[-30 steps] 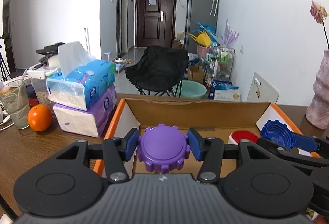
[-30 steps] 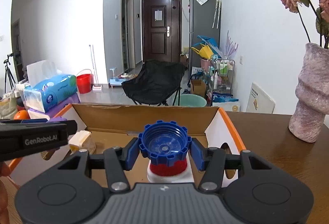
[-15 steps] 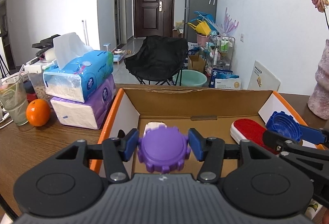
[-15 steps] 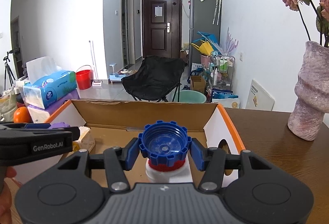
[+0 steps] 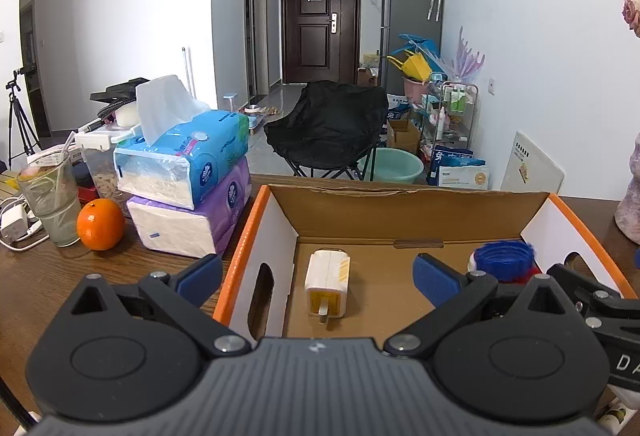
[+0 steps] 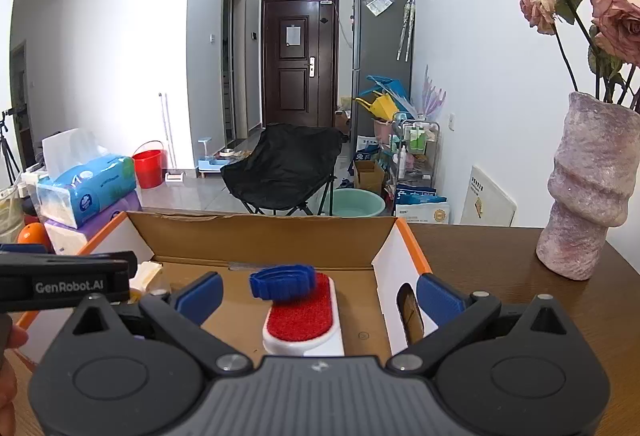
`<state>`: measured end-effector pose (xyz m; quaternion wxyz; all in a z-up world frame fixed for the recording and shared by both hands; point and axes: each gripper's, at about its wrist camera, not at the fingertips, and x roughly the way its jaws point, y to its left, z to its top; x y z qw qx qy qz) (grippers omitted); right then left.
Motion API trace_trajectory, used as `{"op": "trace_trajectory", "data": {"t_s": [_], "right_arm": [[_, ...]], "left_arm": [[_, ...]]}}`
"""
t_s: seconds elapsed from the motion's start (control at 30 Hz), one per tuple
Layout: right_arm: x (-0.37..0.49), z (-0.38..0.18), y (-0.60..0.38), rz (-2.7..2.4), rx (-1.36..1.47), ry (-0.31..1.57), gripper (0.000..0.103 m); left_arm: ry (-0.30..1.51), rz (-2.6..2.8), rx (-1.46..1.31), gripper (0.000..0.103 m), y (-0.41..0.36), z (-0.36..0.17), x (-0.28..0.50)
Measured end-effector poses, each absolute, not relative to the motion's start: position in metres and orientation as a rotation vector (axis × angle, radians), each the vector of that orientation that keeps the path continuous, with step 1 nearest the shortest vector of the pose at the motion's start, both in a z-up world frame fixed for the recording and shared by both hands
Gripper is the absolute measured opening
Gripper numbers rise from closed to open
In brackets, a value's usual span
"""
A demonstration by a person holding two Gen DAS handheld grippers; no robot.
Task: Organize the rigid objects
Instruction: 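Open the left tool to drop the purple cap while the right tool drops the blue cap, then withdraw both tools from the box toward the white container and tape roll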
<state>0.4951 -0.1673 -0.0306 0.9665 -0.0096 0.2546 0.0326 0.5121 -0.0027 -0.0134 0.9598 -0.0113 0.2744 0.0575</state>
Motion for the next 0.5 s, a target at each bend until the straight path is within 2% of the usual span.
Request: {"op": "trace_trajectory", "data": {"t_s": [0.5], "right_arm": [[0.470, -0.023, -0.172, 0.043, -0.012, 0.489, 0.103]], "left_arm": [[0.516, 0.109, -0.025, 0.103, -0.004, 0.000, 0.491]]}}
